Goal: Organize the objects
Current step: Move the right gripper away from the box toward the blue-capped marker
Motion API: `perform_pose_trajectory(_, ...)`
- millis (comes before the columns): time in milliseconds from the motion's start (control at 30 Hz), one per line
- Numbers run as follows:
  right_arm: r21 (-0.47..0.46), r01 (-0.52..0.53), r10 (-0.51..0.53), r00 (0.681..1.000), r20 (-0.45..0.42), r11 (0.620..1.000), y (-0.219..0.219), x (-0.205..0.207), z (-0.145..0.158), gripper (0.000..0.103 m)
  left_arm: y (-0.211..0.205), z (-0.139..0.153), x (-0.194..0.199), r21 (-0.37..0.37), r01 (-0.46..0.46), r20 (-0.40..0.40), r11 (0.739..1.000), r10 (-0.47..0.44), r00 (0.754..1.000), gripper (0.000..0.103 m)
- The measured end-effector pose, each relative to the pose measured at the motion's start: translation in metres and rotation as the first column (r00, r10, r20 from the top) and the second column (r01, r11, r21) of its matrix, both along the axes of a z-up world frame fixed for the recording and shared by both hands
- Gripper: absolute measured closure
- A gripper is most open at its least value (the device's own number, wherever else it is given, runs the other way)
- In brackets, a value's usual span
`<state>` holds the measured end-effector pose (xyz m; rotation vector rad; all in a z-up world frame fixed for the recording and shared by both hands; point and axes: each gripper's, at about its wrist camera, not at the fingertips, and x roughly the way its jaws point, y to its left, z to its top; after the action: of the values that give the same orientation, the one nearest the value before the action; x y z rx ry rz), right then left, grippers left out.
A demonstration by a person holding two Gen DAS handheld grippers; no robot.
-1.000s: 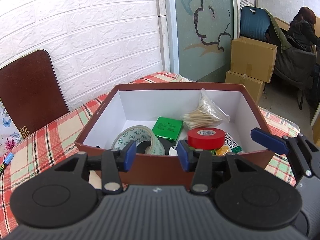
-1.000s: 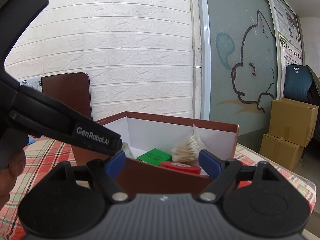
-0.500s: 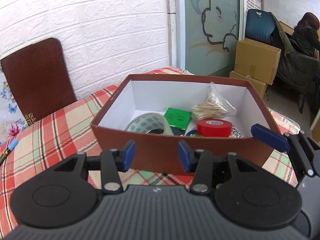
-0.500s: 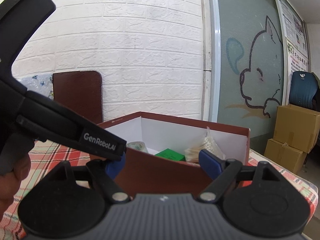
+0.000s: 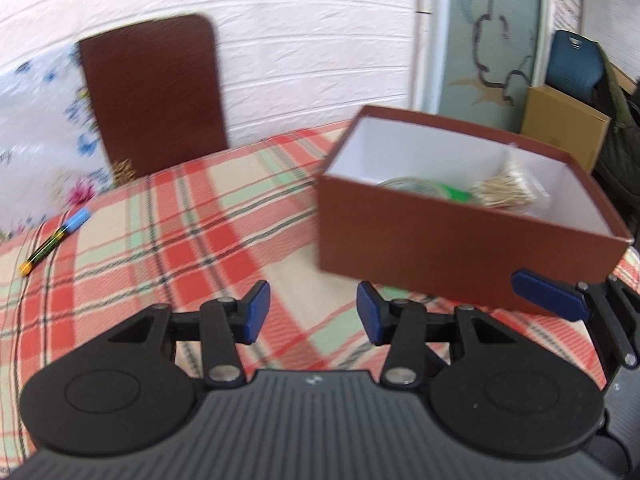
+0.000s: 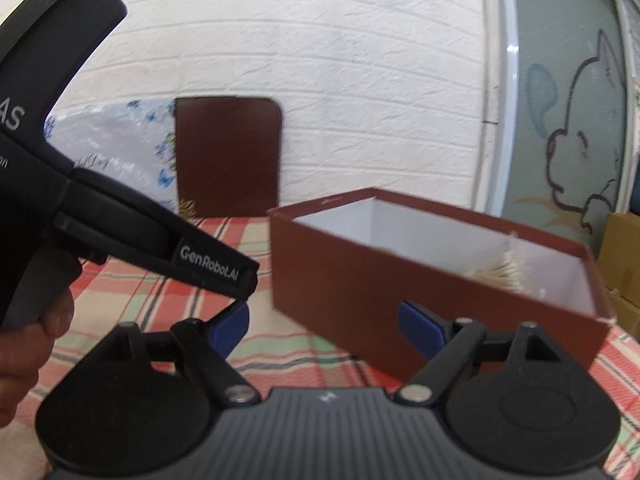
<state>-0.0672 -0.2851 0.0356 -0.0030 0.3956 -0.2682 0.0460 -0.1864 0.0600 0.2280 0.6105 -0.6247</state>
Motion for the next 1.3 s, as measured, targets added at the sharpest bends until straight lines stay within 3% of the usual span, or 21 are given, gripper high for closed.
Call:
perform_pose_trajectory(333,0.101,-0.071,0.090,0.977,-0.194,0.992,0.030,0.029,-0.031,0.018,0.052,-0.034,0.022,0.039,-0.089,-0.055,0.995,0.091,0.994,0.053)
perform_pose_trajectory(533,0.086,-0.128,0.146,0.951,-0.272,0.988,0.058,0.042,-0.043,0.018,0.086,-0.051,0.037,0.052,-0.161,-0.084,0.986,0.165,0.983,0.053)
perform_pose_trajectory(800,0.051,-0.226,0.231,0.925,-0.303,0.973,0.099,0.061,-0.044,0.018,0.127,-0.059,0.052,0.036,-0.235,-0.061,0.971,0.237,0.970,0.051)
perform_pose_trajectory(1300,0.078,-0.303,0.312,0.898,-0.310,0.950,0.142,0.095,-0.047,0.016,0.182,-0.063,0.071,0.026,-0.315,-0.002,0.949,0.315,0.949,0.046)
